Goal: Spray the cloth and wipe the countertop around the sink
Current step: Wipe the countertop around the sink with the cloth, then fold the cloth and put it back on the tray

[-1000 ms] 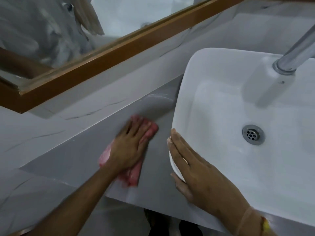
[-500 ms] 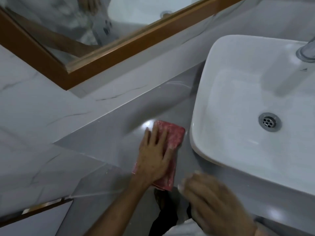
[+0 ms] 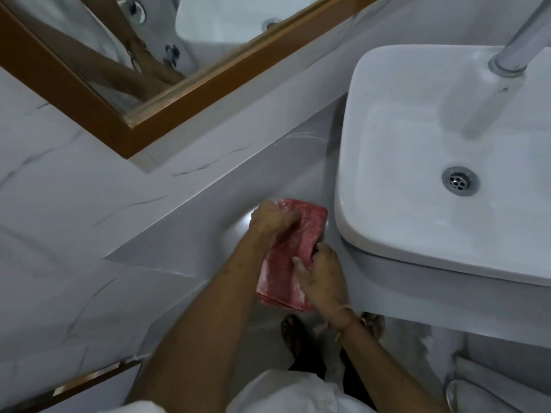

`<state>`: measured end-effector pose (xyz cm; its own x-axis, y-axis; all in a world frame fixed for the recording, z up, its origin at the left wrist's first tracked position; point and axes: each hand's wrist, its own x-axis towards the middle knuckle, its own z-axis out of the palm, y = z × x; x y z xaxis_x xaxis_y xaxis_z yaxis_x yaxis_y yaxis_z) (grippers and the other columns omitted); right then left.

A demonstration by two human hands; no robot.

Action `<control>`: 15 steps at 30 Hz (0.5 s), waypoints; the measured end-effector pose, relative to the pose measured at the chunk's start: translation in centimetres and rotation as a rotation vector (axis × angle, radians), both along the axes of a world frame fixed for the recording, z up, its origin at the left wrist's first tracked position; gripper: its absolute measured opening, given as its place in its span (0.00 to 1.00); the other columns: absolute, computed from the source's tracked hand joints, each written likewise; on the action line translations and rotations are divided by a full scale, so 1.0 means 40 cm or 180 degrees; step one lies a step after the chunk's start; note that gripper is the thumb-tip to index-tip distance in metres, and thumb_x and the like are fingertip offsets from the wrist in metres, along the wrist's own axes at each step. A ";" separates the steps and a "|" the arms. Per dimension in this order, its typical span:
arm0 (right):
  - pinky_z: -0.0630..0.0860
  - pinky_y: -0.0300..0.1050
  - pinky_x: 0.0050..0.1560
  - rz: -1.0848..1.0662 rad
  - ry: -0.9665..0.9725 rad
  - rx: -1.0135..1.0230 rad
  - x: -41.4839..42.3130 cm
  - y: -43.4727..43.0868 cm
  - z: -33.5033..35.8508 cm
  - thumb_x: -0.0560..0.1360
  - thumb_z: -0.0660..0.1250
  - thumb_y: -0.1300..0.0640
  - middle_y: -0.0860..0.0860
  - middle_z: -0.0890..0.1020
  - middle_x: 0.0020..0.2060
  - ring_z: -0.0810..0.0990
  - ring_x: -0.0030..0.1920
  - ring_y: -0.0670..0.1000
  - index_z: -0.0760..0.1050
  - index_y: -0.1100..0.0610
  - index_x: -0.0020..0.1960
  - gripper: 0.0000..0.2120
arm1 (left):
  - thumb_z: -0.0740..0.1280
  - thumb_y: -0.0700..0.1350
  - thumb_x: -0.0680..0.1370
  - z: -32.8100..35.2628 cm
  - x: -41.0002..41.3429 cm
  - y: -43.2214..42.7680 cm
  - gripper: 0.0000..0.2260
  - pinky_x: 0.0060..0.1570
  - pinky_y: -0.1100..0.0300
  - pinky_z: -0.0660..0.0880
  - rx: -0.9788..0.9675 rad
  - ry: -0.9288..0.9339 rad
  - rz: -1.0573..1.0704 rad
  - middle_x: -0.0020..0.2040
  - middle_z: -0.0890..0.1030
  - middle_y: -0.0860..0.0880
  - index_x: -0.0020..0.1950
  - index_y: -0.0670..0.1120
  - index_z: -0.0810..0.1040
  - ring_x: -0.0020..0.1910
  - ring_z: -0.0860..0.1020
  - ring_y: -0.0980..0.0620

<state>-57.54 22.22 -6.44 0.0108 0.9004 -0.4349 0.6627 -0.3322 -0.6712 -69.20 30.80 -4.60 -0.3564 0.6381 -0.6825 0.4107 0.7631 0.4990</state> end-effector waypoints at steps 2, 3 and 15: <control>0.75 0.55 0.57 0.0047 0.0071 -0.0153 0.001 -0.003 0.000 0.74 0.66 0.50 0.59 0.78 0.54 0.77 0.55 0.57 0.73 0.62 0.57 0.18 | 0.74 0.48 0.70 0.005 -0.005 -0.013 0.11 0.40 0.57 0.74 0.0097 -0.0352 -0.0039 0.41 0.80 0.45 0.45 0.42 0.80 0.38 0.77 0.47; 0.75 0.56 0.57 0.0028 0.0143 -0.0199 0.004 -0.005 0.003 0.73 0.67 0.50 0.59 0.77 0.53 0.76 0.55 0.58 0.72 0.62 0.57 0.18 | 0.74 0.46 0.70 0.006 -0.005 -0.021 0.07 0.41 0.57 0.77 0.0195 -0.0524 -0.0032 0.40 0.80 0.45 0.42 0.45 0.80 0.37 0.77 0.48; 0.82 0.44 0.48 -0.0589 0.2041 -0.0840 0.050 -0.102 0.065 0.78 0.62 0.60 0.51 0.82 0.52 0.83 0.49 0.47 0.72 0.47 0.53 0.09 | 0.70 0.43 0.75 0.099 -0.130 -0.144 0.16 0.40 0.62 0.80 0.0539 -0.1515 -0.0516 0.52 0.82 0.49 0.62 0.44 0.75 0.48 0.81 0.51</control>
<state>-55.56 18.15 -3.84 -0.1774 0.7725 -0.6098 0.0819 -0.6059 -0.7913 -74.40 25.02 -0.63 0.0803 0.7746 -0.6274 0.2148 0.6012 0.7697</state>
